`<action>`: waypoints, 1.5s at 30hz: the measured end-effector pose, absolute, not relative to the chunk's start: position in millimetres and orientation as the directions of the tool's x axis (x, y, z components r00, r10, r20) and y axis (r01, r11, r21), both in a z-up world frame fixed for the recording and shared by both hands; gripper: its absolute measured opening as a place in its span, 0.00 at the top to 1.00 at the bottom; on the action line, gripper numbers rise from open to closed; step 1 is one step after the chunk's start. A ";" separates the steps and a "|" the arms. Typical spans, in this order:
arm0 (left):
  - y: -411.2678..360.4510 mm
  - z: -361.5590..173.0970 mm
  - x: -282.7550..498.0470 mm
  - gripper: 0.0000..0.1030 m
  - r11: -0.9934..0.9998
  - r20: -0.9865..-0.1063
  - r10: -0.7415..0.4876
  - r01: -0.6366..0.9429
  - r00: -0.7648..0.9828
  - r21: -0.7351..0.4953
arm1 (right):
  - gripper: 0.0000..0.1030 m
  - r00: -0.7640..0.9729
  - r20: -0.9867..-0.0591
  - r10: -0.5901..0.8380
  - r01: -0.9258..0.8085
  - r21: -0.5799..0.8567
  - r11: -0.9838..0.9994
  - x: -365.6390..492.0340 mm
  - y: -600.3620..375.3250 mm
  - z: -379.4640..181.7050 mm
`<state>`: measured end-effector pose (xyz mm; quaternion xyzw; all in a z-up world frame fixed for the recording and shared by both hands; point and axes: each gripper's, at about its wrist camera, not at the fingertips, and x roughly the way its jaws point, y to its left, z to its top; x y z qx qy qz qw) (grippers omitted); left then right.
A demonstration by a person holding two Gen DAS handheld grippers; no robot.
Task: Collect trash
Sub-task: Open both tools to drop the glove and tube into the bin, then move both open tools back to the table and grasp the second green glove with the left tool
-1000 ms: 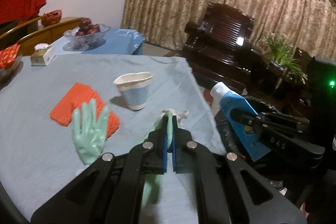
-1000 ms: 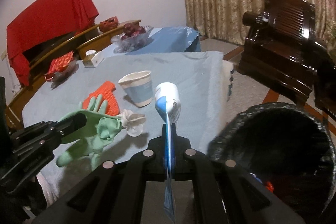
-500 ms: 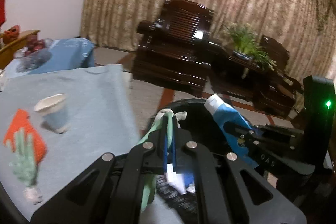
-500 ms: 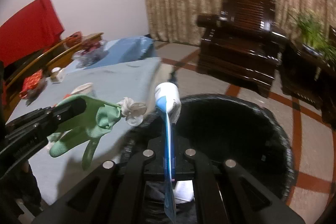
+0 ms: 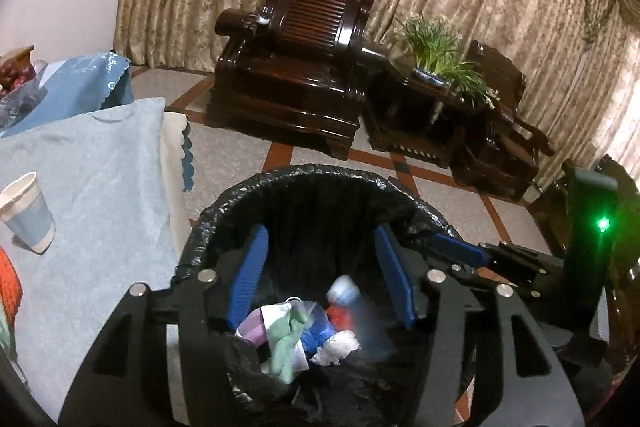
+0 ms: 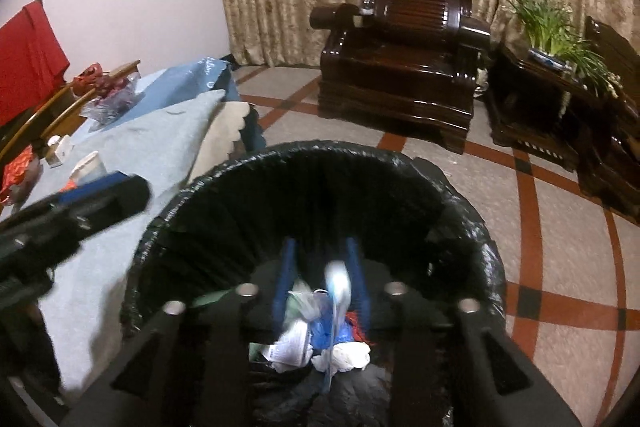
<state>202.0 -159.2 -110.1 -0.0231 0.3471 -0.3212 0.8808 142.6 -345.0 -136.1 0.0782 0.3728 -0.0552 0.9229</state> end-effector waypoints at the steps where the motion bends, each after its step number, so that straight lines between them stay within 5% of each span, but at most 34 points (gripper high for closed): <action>1: -157.8 -108.9 202.6 0.40 0.795 -0.595 -0.579 0.547 0.557 -0.262 | 0.57 0.718 -0.695 -0.044 0.162 0.105 0.981 140.2 -345.0 -136.3; 4: -140.2 -103.5 200.9 0.31 0.808 -0.581 -0.567 0.531 0.584 -0.255 | 0.28 0.737 -0.673 -0.056 0.175 0.110 0.978 135.8 -341.1 -132.4; 7: -115.3 -95.7 195.6 0.19 0.837 -0.561 -0.530 0.499 0.636 -0.225 | 0.13 0.767 -0.641 -0.043 0.164 0.131 0.978 131.3 -333.4 -124.8; 28: 115.1 -85.5 151.3 0.15 0.996 -0.566 -0.080 0.038 0.821 -0.086 | 0.06 0.790 -0.541 0.288 -0.239 0.161 0.958 175.8 -139.5 -98.7; 45: 162.4 -151.2 177.4 0.19 0.995 -0.665 -0.030 -0.039 0.747 -0.088 | 0.06 0.729 -0.598 0.333 -0.315 0.140 0.939 208.5 -73.3 -151.1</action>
